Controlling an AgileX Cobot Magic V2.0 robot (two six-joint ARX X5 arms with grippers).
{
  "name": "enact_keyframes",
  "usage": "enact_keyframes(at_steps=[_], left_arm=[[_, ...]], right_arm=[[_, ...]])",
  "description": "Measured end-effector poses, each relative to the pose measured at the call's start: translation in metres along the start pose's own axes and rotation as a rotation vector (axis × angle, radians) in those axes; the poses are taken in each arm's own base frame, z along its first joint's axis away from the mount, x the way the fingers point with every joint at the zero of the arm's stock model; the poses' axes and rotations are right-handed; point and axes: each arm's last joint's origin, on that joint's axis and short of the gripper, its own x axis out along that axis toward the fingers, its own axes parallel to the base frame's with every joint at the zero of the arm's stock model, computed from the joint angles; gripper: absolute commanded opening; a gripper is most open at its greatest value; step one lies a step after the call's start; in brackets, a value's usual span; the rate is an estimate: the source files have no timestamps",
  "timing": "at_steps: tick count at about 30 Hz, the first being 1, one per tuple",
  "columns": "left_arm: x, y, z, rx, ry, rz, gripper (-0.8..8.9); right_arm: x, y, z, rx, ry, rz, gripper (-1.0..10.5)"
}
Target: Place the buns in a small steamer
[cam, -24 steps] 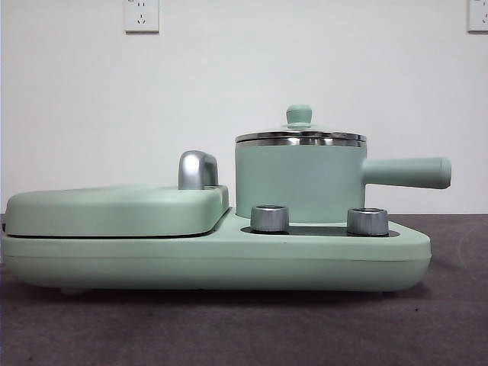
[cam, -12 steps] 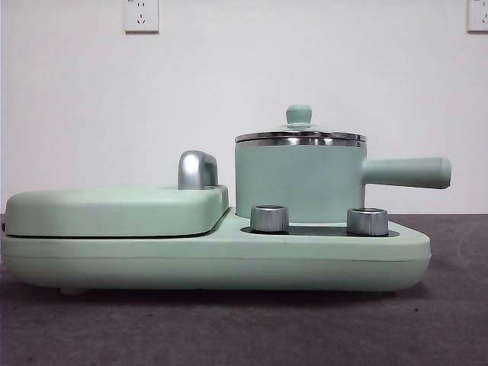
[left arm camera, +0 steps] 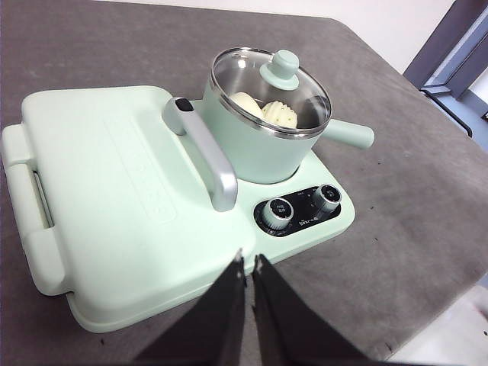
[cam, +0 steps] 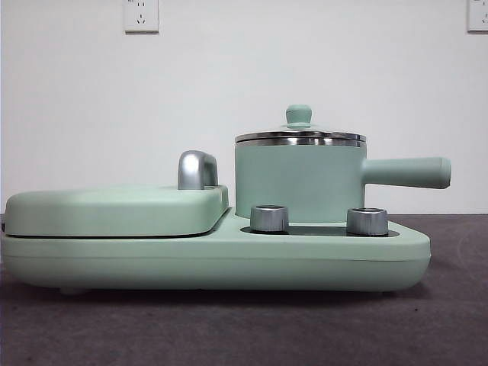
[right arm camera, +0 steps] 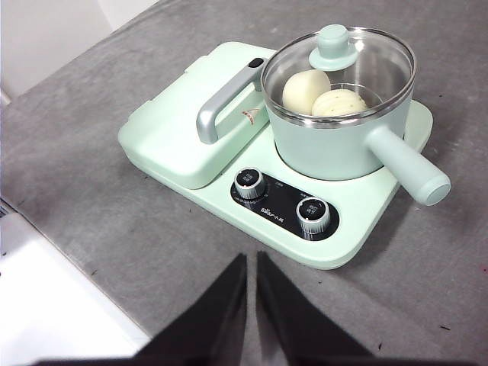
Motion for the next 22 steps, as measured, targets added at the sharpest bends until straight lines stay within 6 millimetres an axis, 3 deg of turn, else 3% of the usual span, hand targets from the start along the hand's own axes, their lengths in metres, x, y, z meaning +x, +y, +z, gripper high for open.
enact_keyframes(at_steps=[5, 9, 15, 22], left_arm=[[-0.001, 0.006, -0.003, -0.021, -0.086, 0.023, 0.19], [0.010, 0.022, -0.017, -0.059, -0.255, 0.099, 0.19], [0.036, 0.064, -0.067, -0.055, -0.463, 0.305, 0.20], [0.061, 0.102, -0.122, -0.103, -0.392, 0.502, 0.20]], right_arm=[[0.000, 0.000, 0.000, 0.000, 0.000, 0.000, 0.2], [0.000, 0.000, 0.000, 0.000, 0.000, 0.000, 0.2], [0.000, 0.000, 0.000, 0.000, 0.000, 0.000, 0.2], [0.000, 0.000, 0.000, 0.000, 0.000, 0.000, 0.2]])
